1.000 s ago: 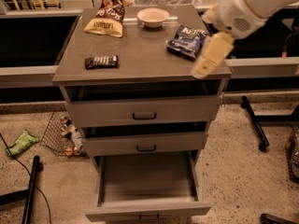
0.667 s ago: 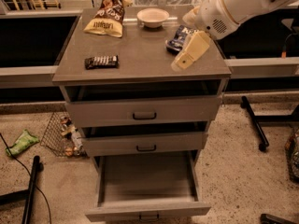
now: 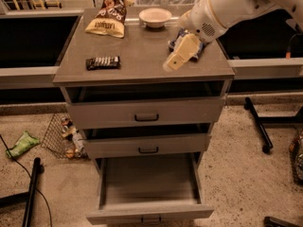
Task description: Place rxbar chocolate into bottom drawer
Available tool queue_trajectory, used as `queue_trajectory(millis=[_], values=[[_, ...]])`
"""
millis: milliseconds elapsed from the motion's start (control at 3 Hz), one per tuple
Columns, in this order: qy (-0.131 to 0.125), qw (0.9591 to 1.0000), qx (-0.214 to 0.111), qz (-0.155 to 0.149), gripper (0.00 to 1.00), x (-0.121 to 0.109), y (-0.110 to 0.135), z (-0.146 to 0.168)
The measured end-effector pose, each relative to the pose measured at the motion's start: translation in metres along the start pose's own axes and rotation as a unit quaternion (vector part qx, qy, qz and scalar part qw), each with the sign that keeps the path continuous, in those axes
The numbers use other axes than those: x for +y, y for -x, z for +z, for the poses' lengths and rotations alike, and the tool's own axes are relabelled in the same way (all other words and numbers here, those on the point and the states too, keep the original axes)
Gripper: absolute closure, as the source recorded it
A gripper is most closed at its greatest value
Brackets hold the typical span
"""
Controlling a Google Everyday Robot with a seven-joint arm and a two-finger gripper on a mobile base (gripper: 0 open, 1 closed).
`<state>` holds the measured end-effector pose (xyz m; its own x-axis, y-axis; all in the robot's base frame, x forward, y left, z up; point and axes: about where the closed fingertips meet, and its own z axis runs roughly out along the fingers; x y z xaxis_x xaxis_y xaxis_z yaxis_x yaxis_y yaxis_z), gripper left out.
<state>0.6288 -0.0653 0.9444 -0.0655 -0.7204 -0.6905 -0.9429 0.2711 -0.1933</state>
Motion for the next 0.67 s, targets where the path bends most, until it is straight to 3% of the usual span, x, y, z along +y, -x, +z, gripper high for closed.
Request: queue_trajectory(millis=[667], values=[[0.0,0.9961,-0.086,0.018,0.0,-0.043,0.031,0.078]])
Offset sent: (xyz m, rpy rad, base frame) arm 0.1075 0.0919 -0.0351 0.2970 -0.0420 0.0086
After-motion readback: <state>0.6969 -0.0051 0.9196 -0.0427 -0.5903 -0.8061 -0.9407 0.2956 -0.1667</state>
